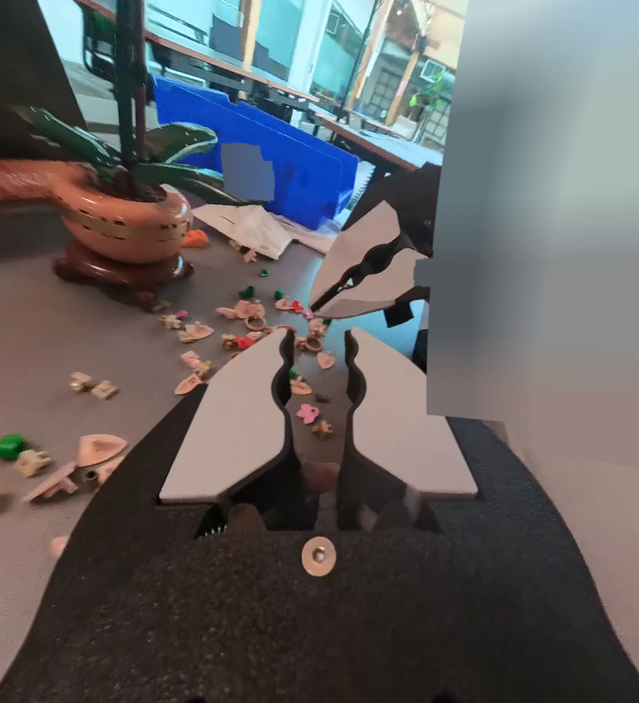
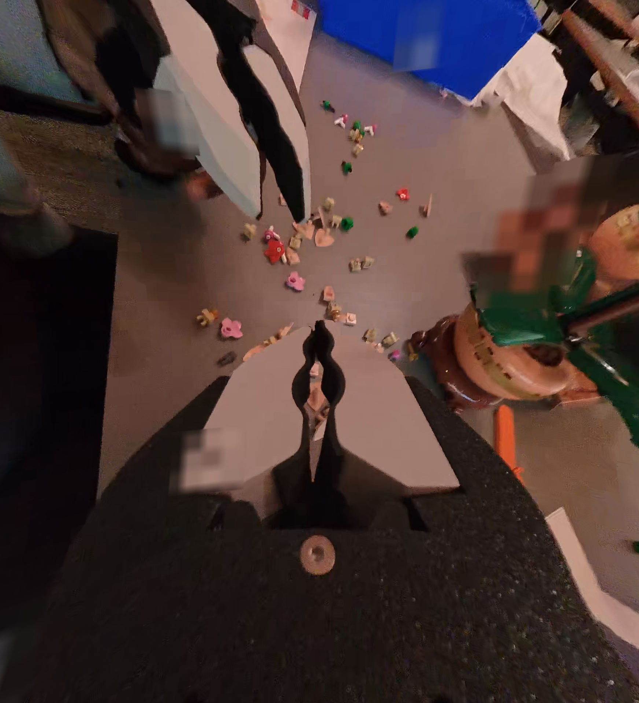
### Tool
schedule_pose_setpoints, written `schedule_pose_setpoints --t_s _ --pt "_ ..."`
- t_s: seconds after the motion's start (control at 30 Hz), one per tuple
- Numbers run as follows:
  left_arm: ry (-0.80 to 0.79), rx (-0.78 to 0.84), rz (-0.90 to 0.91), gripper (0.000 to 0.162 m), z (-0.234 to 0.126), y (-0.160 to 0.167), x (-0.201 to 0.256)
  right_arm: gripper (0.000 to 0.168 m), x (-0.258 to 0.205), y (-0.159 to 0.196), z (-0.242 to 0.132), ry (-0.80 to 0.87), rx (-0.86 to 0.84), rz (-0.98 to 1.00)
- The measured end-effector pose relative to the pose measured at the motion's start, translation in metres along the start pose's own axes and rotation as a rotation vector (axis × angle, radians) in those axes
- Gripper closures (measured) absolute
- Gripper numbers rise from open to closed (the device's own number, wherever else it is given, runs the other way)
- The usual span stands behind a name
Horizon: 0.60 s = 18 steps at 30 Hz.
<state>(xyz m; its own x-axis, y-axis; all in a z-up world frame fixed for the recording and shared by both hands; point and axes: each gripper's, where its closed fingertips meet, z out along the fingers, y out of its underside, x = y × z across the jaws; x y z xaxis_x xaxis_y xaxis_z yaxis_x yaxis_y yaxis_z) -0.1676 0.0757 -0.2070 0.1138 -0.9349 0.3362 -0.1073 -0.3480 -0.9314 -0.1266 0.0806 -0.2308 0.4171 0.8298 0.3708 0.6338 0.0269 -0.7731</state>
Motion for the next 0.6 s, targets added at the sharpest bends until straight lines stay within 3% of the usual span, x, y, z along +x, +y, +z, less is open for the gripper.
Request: schedule_pose_setpoints --t_s 0.1,0.23,0.43,0.6 --pt "-0.015 -0.122 -0.055 0.136 0.004 0.015 -0.012 0.165 -0.004 0.014 0.006 -0.042 -0.108 -0.015" --pt "-0.077 -0.132 0.064 0.136 -0.011 0.013 -0.018 0.161 -0.025 0.019 0.004 -0.179 -0.096 0.239" --pt "-0.138 -0.095 0.066 0.136 -0.02 0.012 -0.025 0.149 -0.033 0.042 0.019 -0.097 -0.234 0.386" --pt "-0.126 -0.072 0.084 0.135 -0.02 0.008 -0.02 0.149 -0.024 0.047 0.017 -0.031 -0.271 0.461"
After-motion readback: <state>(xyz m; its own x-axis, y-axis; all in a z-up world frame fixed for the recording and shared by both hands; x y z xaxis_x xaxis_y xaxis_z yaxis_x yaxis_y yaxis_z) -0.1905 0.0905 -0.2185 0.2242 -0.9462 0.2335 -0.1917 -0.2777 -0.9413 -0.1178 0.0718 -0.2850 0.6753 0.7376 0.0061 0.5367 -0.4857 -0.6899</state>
